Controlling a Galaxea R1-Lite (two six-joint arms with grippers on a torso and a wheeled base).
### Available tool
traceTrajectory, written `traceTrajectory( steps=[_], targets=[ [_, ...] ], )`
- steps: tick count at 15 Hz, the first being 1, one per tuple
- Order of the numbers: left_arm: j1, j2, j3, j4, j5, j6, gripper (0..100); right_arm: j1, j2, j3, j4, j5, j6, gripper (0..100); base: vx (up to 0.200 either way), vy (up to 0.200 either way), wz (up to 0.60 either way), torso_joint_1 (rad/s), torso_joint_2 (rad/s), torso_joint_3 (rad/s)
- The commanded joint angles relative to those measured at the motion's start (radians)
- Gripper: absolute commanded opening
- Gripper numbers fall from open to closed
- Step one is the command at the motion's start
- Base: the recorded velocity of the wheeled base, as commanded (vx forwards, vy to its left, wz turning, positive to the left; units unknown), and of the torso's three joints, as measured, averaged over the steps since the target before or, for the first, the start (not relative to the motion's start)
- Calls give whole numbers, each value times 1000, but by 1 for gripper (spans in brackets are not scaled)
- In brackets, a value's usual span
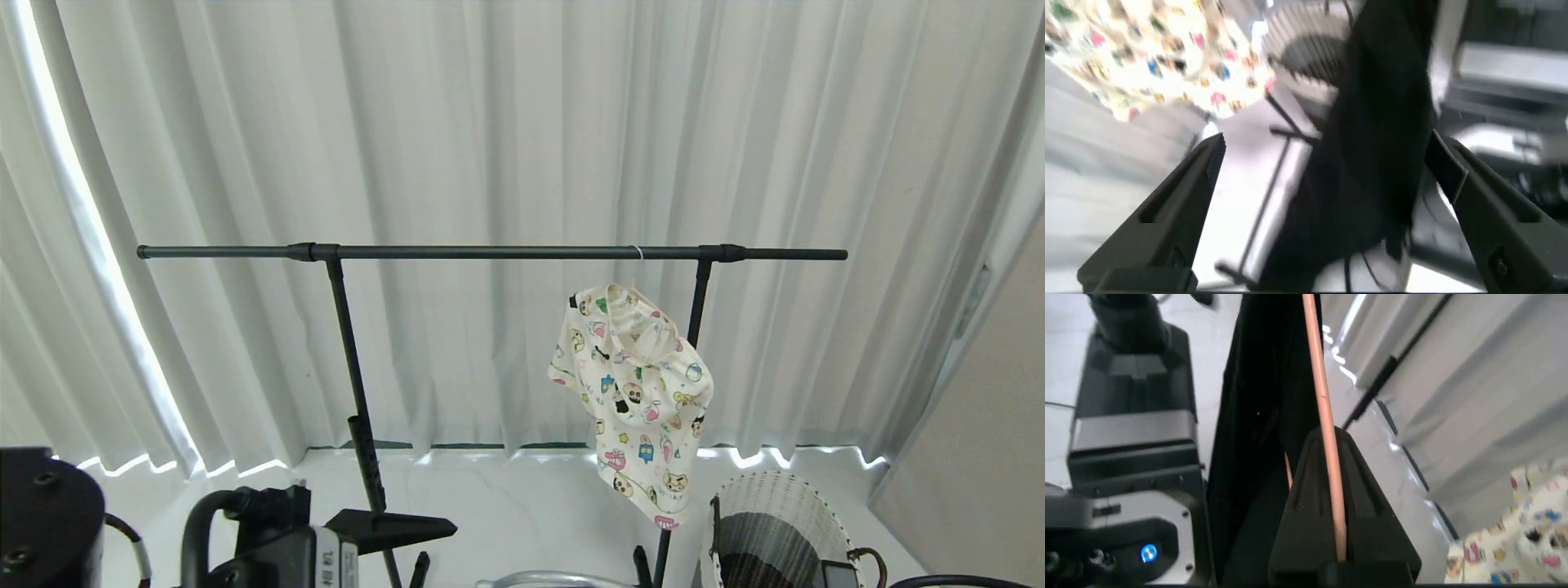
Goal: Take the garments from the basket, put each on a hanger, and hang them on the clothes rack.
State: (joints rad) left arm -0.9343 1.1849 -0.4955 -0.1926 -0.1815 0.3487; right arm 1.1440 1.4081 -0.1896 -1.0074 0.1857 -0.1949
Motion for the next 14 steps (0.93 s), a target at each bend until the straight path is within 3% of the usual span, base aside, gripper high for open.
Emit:
traceTrajectory(
  steps=[1,4,5,12,13,14],
  targets=[
    [-1,108,0,-50,0,-4,100,31,42,-42,-14,0,-1,0,0,0,0,0,0,0],
    [-1,134,5,-62,-1,-5,100,48,60,-60,-16,0,-29,0,0,0,0,0,0,0],
    [-1,133,5,-61,-1,-5,0,48,58,-60,-16,0,-29,0,0,0,0,0,0,0],
    [2,131,6,-61,5,-4,0,46,58,-54,-17,-6,-43,0,0,0,0,0,0,0],
    [2,130,8,-61,5,-4,0,45,60,-50,-17,-6,-51,100,0,0,0,0,0,0],
    [3,130,8,-61,7,-4,0,43,60,-50,-17,-8,-52,100,0,0,0,0,0,0]
  ],
)
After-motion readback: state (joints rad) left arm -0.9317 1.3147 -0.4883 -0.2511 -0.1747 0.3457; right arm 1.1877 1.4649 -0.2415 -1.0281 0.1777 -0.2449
